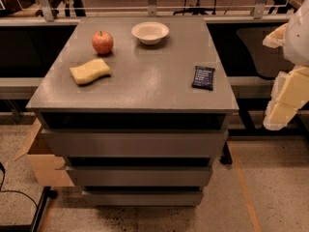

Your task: Move rxbar blueberry near paper bowl

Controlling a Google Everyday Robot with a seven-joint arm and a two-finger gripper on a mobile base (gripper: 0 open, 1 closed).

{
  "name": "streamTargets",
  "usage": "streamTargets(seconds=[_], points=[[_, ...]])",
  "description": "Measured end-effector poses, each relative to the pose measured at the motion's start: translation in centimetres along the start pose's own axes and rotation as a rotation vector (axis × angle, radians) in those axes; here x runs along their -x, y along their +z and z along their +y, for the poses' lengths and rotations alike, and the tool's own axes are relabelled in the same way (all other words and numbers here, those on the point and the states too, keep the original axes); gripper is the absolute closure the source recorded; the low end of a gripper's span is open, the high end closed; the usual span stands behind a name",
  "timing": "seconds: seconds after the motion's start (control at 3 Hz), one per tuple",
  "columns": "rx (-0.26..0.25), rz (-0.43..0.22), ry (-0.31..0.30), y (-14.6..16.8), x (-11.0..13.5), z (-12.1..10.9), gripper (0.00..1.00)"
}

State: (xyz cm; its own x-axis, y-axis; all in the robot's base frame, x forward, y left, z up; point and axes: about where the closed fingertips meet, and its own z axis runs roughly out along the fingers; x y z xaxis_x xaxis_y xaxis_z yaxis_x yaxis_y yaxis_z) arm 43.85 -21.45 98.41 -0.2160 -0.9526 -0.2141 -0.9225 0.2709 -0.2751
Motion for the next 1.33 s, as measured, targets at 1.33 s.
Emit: streamTargets(seconds=[1.33], points=[[-0.003,-0.288,0.139,5.6,0.4,-5.2,0.00]])
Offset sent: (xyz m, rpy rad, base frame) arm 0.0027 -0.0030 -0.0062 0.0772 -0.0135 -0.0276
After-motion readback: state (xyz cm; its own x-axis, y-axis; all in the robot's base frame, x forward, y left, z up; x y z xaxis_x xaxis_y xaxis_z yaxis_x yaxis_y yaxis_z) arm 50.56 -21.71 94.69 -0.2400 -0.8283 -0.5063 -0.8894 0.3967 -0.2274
